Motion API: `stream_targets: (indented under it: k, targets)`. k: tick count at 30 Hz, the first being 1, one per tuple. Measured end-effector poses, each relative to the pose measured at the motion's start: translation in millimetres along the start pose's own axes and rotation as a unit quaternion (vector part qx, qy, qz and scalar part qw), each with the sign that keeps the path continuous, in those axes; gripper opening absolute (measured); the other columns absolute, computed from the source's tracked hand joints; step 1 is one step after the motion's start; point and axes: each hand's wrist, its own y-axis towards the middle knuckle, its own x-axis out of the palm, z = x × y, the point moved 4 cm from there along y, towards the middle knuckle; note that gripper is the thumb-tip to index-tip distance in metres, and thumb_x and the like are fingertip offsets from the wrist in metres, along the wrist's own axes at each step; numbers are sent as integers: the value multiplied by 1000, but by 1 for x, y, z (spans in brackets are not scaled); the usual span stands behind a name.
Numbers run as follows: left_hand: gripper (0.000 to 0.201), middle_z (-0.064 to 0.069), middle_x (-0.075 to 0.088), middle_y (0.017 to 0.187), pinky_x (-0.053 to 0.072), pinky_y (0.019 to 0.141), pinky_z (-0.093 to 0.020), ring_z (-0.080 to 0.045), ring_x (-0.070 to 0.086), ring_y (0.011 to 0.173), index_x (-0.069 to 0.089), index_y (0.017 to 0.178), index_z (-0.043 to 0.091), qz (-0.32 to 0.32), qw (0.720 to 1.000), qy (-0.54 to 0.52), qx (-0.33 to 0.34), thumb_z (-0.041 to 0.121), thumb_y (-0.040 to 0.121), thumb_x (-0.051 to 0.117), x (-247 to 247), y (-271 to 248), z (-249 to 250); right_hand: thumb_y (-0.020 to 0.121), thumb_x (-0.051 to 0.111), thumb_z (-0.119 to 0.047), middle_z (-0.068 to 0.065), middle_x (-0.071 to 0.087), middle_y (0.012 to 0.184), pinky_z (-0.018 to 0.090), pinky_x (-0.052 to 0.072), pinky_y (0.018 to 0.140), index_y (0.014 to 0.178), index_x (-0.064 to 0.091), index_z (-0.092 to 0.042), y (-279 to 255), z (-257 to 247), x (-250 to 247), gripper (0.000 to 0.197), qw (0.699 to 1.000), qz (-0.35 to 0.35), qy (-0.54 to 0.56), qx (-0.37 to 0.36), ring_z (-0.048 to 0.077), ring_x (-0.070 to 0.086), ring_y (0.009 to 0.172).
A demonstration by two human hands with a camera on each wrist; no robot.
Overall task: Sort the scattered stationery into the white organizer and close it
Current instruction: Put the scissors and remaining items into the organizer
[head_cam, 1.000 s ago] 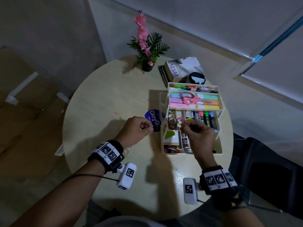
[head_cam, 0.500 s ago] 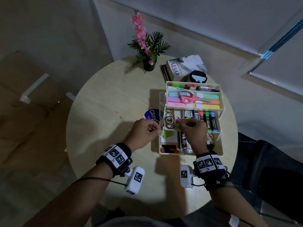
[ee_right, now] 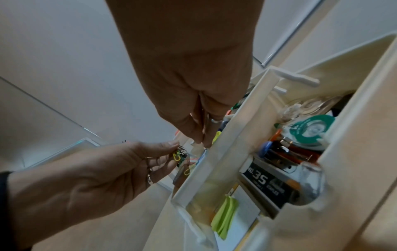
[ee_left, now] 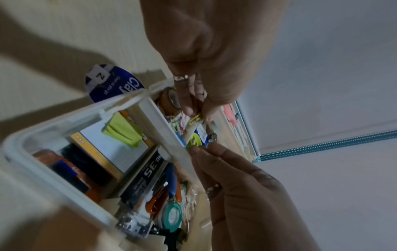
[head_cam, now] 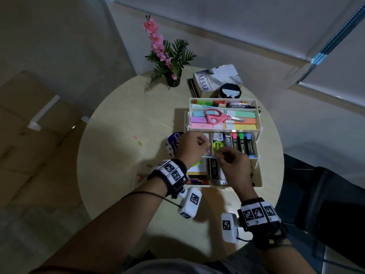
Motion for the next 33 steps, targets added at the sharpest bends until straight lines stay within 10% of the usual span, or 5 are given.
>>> stream_targets:
  k: [10,23,33]
  targets:
    - [16,-9,79,101,62,88,-34,-18,75,93,78,108,5,15,998,58,-8,9,94,74,3,-2,-2,92,77,-9,-6,79,94,37,63,86,103,79,-17,4,8,1,14,1000,-11,1,-22,9,75,89]
    - [24,4,78,90,59,66,-18,-1,73,66,77,99,15,6,991,129,-30,-2,95,60,-103,-52,-101,90,71,-17,10,58,96,34,51,71,107,78,-16,-7,-11,3,19,940,14,-320,-118,30,60,85]
    - [29,-6,71,114,54,95,-33,-23,67,104,75,116,15,-95,967,225,-72,8,88,73,-134,-85,-201,90,69,-7,1,60,110,28,48,76,111,72,-17,-40,-56,73,24,951,-67,-223,-201,14,56,91]
